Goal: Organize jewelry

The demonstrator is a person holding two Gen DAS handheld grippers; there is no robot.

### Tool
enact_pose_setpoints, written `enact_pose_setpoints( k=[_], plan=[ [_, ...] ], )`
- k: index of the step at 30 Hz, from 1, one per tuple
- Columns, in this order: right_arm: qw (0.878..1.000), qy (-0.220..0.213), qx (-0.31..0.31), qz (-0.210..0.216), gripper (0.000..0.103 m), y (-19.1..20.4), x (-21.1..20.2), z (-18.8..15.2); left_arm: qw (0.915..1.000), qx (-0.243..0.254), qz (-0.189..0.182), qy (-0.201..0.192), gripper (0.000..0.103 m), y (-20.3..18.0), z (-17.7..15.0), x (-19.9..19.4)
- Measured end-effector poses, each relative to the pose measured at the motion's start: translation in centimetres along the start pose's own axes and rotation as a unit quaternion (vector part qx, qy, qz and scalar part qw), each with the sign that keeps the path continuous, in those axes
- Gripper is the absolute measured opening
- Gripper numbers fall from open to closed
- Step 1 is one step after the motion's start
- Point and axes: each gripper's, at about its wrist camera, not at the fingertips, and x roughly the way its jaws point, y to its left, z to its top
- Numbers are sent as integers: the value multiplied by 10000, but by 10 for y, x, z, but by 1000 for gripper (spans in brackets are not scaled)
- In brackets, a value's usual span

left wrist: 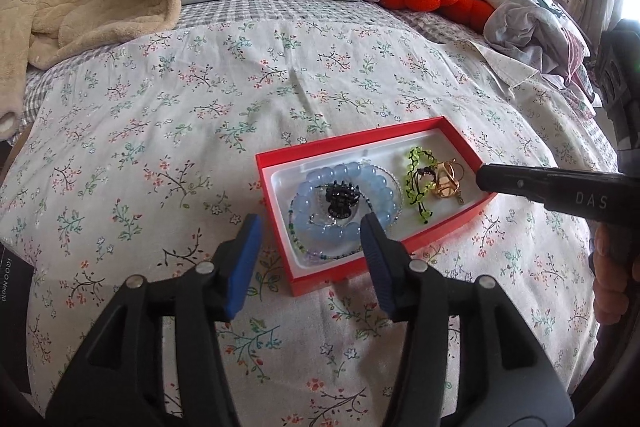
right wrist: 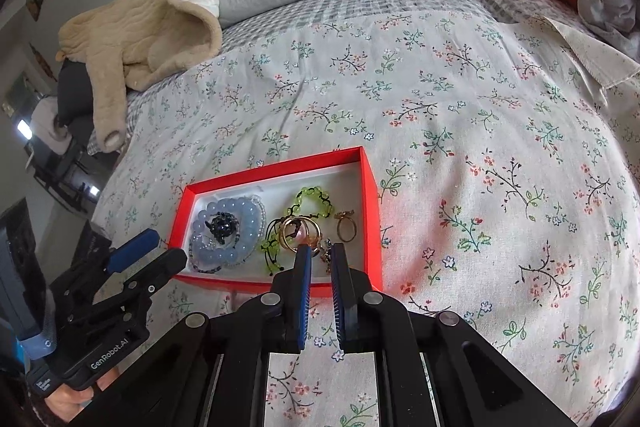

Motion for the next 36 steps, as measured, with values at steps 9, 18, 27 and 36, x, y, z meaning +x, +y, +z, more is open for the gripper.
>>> enact_pose_setpoints(
  k=[9,18,27,36],
  plan=[
    [9998,-90,30,-196,17,-4,-6,0,9994,-164,284,120,74,2,-7,-4],
    [9989,-327,15,-332,71,-10,-39,-19,9956,-183,832,384,97,-4,-25,-18],
    [9969,-59,-144,-774,90,-7,-59,-59,9912,-213,1143,633,102,-11,-44,-39],
    [9928,-79,-331,-1151,103,1,-72,-81,9907,-380,1121,669,102,-15,-51,-53]
  ],
)
